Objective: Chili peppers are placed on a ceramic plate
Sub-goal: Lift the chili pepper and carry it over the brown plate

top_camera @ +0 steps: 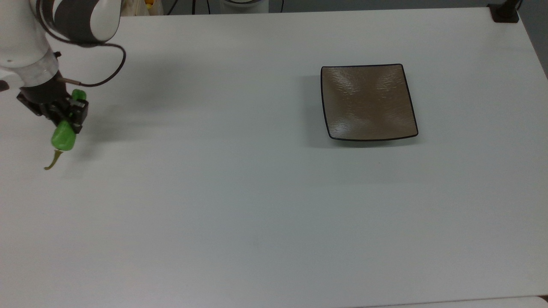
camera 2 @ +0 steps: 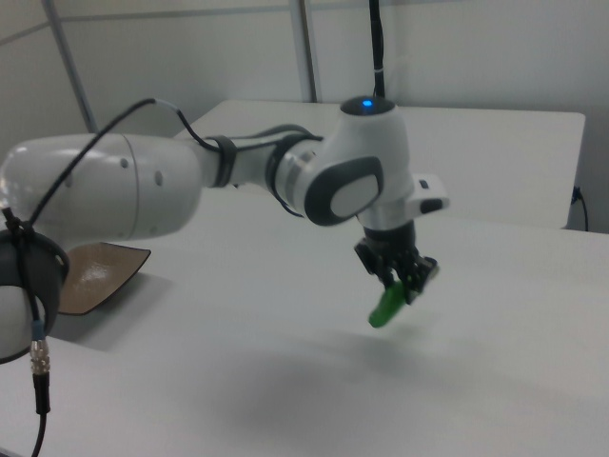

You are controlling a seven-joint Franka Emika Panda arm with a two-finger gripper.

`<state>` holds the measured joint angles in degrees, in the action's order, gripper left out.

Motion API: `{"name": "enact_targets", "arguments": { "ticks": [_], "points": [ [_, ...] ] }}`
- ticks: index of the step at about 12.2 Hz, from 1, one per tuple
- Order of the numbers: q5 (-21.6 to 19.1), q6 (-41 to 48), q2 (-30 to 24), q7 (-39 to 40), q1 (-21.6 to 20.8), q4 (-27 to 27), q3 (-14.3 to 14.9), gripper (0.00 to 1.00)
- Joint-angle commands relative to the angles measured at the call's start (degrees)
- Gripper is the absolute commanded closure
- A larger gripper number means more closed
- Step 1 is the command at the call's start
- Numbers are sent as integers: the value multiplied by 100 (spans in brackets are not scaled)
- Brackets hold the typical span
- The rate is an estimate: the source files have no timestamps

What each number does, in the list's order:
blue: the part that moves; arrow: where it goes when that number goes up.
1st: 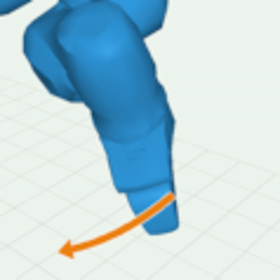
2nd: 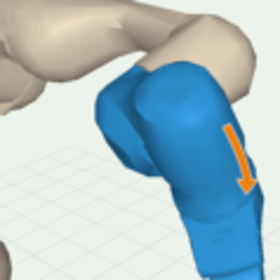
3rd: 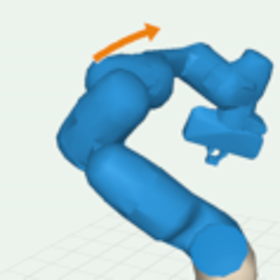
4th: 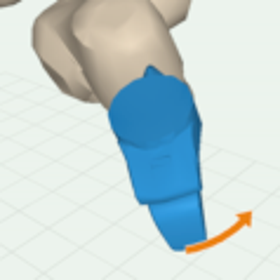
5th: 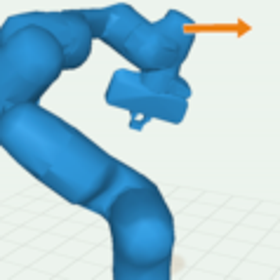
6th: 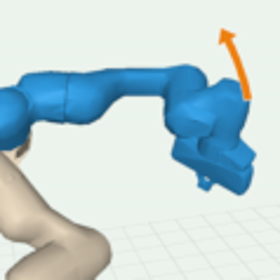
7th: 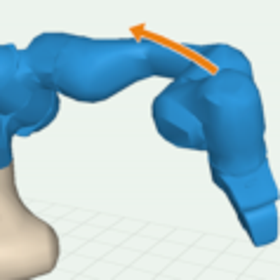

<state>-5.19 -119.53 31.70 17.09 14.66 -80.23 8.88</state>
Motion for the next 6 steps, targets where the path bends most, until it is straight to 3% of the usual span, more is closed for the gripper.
{"name": "enact_targets", "arguments": {
  "ticks": [1,6],
  "points": [
    [-122,394,-830,-538,-16,-642,-482,84],
    [-122,702,-1385,-1250,-103,-933,-1360,83]
  ]
}}
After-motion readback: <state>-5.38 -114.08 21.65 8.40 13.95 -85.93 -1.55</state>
